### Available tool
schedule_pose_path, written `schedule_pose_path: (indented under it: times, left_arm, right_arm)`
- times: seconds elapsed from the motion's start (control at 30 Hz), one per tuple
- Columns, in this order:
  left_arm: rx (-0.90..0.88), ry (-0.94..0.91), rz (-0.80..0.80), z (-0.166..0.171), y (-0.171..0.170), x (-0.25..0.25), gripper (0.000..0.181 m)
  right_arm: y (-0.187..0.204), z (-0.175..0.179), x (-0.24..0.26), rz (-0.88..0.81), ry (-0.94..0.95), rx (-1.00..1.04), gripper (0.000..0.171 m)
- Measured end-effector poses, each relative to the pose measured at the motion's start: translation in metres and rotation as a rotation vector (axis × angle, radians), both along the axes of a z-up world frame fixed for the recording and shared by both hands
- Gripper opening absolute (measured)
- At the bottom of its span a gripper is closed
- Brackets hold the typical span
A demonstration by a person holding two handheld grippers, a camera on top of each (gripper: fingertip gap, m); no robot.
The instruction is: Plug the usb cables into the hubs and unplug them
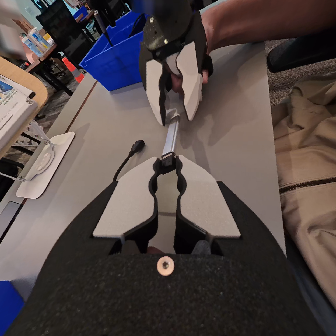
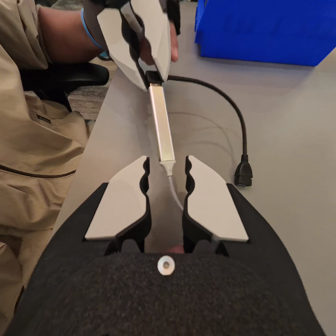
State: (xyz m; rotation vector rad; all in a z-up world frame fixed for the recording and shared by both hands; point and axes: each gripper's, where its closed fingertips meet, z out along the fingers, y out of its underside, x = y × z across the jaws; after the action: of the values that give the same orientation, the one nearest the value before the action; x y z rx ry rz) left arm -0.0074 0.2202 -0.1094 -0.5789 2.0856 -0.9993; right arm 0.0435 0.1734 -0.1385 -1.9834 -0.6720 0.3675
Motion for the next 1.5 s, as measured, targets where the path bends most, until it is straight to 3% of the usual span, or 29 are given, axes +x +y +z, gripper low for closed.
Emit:
schedule_pose_path:
  times: [0.07, 0.17, 0.43, 0.53, 0.67, 1.07, 1.5]
  left_arm:
    - [-0.004, 0.007, -0.005, 0.000, -0.002, 0.000, 0.016]
    - [0.005, 0.018, -0.020, -0.003, -0.005, -0.001, 0.016]
    - [0.005, -0.038, 0.006, -0.002, -0.005, 0.001, 0.015]
    - [-0.055, 0.022, 0.010, -0.001, -0.004, -0.005, 0.033]
    - [0.010, -0.024, 0.055, -0.001, 0.009, -0.005, 0.035]
    - [0.152, -0.140, 0.003, 0.004, -0.007, 0.000, 0.021]
    - [0.073, -0.100, -0.116, 0.002, -0.012, -0.002, 0.009]
  right_arm:
    - [0.003, -0.006, -0.006, 0.005, -0.062, -0.020, 0.036]
    - [0.008, -0.012, -0.014, 0.020, -0.153, -0.017, 0.018]
    - [0.009, -0.010, -0.008, 0.016, -0.207, 0.010, 0.017]
    - [0.007, -0.012, 0.000, -0.006, -0.226, 0.005, 0.016]
    - [0.003, -0.005, -0.003, 0.020, -0.154, 0.012, 0.016]
    - [-0.003, -0.002, -0.014, 0.077, -0.059, -0.029, 0.016]
    - [-0.009, 0.006, -0.017, 0.109, 0.025, -0.022, 0.014]
